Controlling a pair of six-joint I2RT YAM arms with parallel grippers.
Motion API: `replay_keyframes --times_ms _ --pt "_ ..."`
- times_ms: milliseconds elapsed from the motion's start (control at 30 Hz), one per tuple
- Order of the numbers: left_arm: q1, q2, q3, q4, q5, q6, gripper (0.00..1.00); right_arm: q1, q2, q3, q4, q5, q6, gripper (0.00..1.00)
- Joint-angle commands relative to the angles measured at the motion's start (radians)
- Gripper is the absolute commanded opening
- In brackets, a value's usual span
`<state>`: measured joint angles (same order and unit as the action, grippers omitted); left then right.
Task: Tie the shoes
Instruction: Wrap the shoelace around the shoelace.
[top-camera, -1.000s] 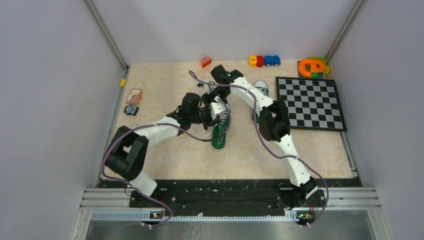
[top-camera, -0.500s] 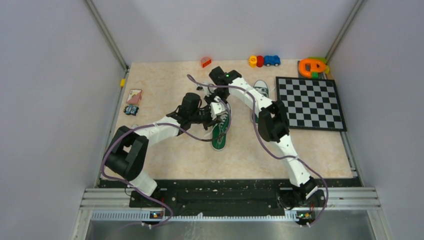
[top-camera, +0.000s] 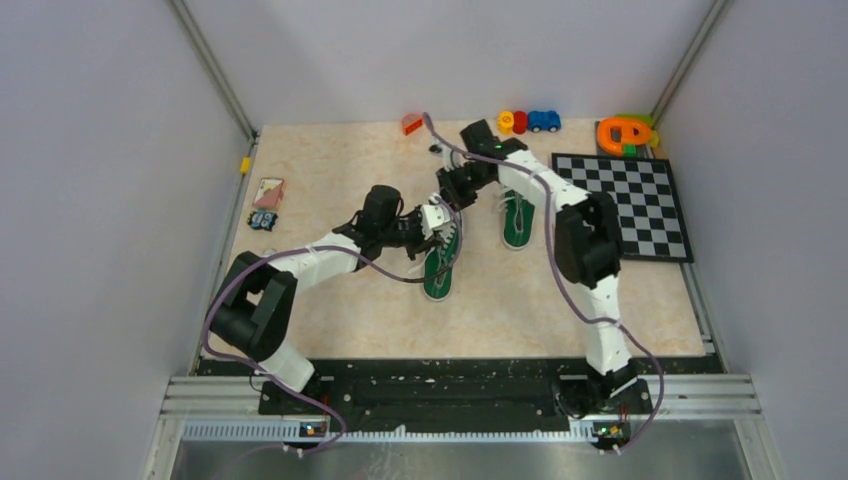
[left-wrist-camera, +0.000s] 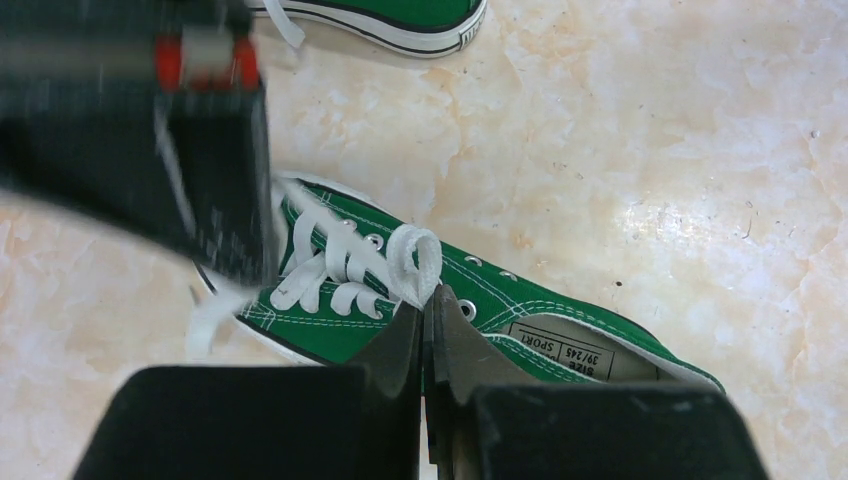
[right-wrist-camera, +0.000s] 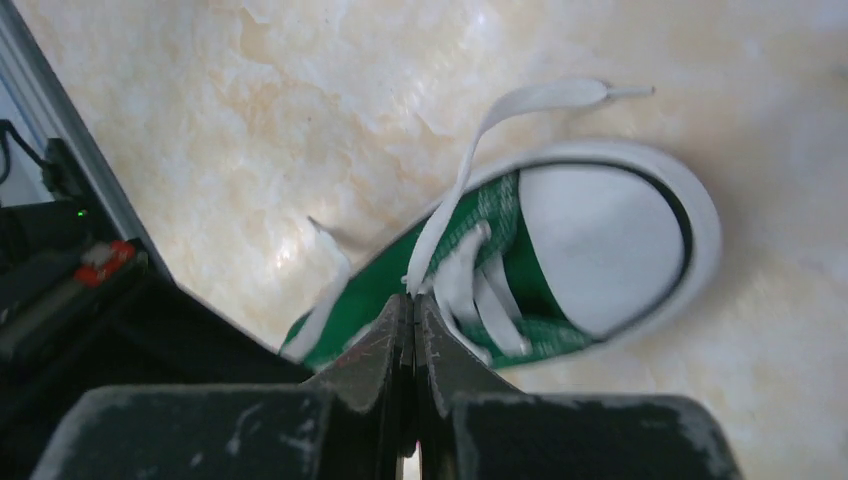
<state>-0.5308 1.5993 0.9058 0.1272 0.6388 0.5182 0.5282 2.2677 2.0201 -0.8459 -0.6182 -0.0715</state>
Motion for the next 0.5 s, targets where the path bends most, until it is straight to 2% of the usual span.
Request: replay_keyframes --times_ms 0,300,467 --pt "0.0 -0.026 0.0 0.017 0.022 -0.002 0.0 -0.071 -0.232 -0.265 0.353 -0.114 0.18 0.0" --pt "0.001 -0.027 0.008 -0.006 0.005 0.015 0.0 -0.148 -0.504 -0.807 0.963 -0.141 0.47 0.0" --pt "0.0 -0.007 0.023 -0.018 0.006 0.017 0.0 -0.155 -0.561 -0.934 1.096 -0.13 0.517 0.0"
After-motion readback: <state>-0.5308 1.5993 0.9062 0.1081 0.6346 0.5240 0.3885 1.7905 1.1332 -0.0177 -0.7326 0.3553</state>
